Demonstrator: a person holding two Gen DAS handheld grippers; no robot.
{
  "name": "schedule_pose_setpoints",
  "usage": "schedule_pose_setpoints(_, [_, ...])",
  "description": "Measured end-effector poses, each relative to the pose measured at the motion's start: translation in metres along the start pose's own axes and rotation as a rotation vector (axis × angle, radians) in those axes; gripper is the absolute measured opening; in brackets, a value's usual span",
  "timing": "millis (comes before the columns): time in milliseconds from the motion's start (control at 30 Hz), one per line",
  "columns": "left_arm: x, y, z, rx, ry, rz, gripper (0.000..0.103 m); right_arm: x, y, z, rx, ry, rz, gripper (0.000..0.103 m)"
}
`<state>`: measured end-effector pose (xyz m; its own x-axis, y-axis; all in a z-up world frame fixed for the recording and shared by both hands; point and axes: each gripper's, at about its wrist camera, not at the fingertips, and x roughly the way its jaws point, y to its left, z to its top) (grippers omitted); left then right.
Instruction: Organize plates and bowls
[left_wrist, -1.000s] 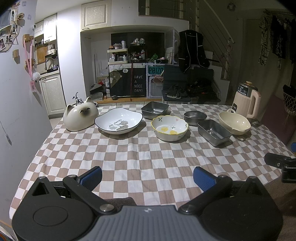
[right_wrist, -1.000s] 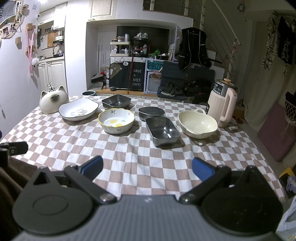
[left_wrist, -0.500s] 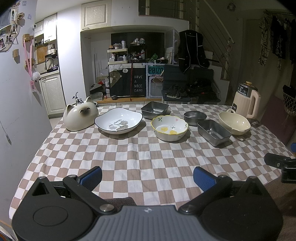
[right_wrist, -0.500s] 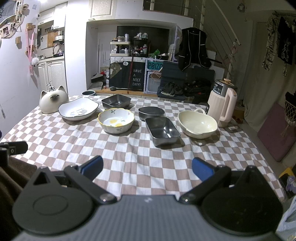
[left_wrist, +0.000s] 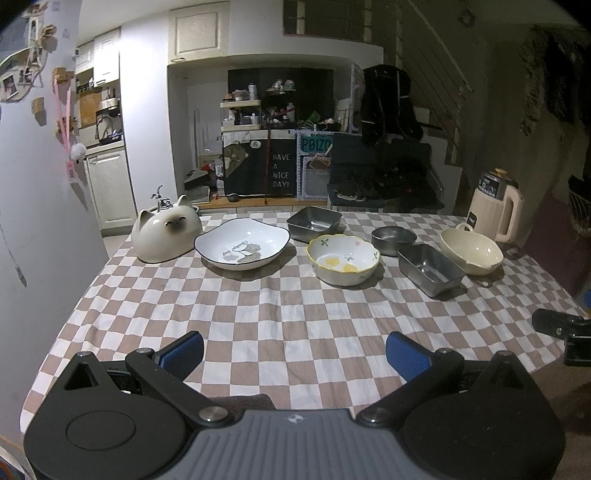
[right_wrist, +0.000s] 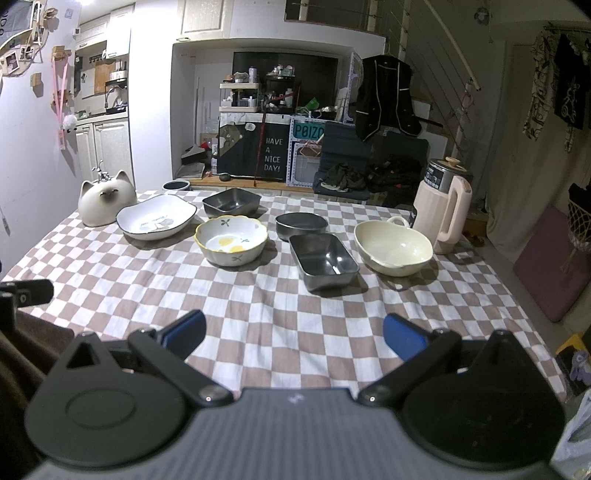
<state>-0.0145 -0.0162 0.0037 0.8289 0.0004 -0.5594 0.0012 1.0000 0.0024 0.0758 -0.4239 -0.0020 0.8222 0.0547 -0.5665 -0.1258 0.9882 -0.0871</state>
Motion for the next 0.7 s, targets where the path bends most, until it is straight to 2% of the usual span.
schedule_pose_setpoints(133, [0.004, 0.012, 0.006, -0.018, -0.021, 0.008, 0.103, 0.004, -0.003, 0.004, 0.008, 0.021, 0.026, 0.103])
schedule_pose_setpoints(267, [0.002, 0.021, 0.023, -0.008, -0.067, 0.044, 0.103, 0.011, 0.001, 0.020, -0.039, 0.009, 0.063, 0.103])
schedule_pose_setpoints(500, [0.024, 0.060, 0.064, -0.086, -0.091, 0.109, 0.103, 0.043, 0.008, 0.066, -0.083, -0.047, 0.127, 0.103])
schedule_pose_setpoints(700, [0.064, 0.091, 0.092, -0.136, -0.092, 0.149, 0.103, 0.085, 0.024, 0.116, -0.116, -0.099, 0.209, 0.103])
